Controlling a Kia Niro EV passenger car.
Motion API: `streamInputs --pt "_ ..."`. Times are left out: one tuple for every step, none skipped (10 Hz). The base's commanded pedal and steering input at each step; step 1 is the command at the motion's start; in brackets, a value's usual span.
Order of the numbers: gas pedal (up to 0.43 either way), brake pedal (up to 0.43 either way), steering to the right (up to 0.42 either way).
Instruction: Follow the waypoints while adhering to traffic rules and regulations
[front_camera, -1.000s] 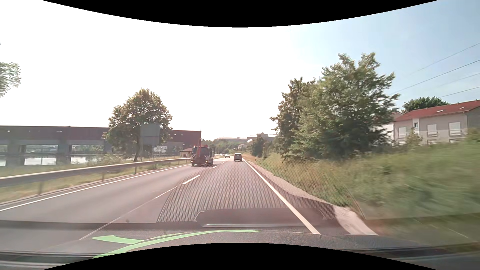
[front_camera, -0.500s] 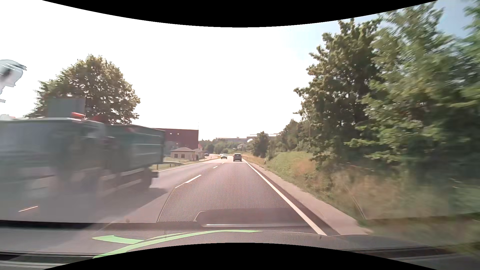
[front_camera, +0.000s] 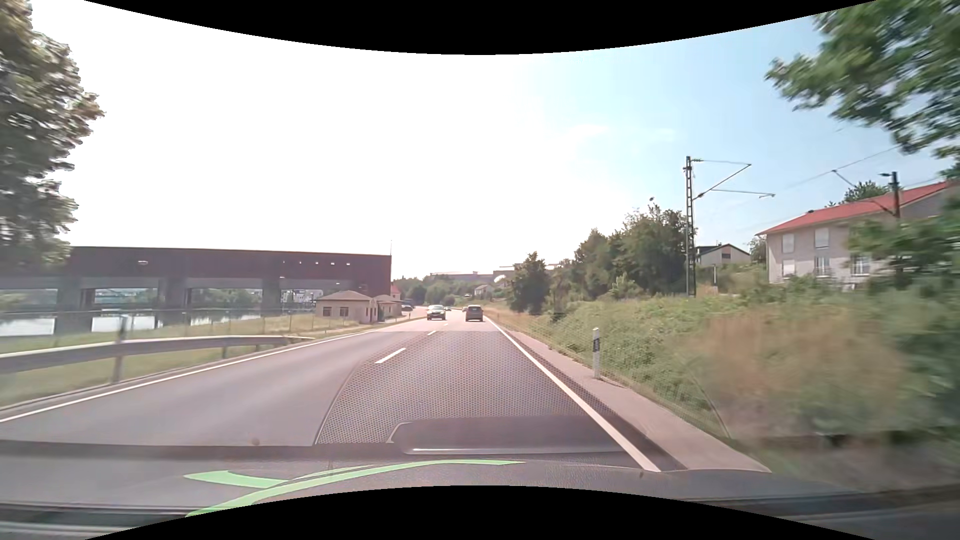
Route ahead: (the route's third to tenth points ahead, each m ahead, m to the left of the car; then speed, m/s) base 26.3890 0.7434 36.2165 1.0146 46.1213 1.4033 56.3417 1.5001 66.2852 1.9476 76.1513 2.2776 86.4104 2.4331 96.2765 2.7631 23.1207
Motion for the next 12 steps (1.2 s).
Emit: streamInputs --pt "0.087 0.0 0.0" --pt "0.087 0.0 0.0" --pt "0.087 0.0 0.0" --pt "0.087 0.0 0.0" --pt "0.087 0.0 0.0" --pt "0.087 0.0 0.0" --pt "0.098 0.0 0.0" --pt "0.098 0.0 0.0" --pt "0.098 0.0 0.0" --pt "0.098 0.0 0.001" --pt "0.098 0.0 0.0" --pt "0.098 0.0 0.001"
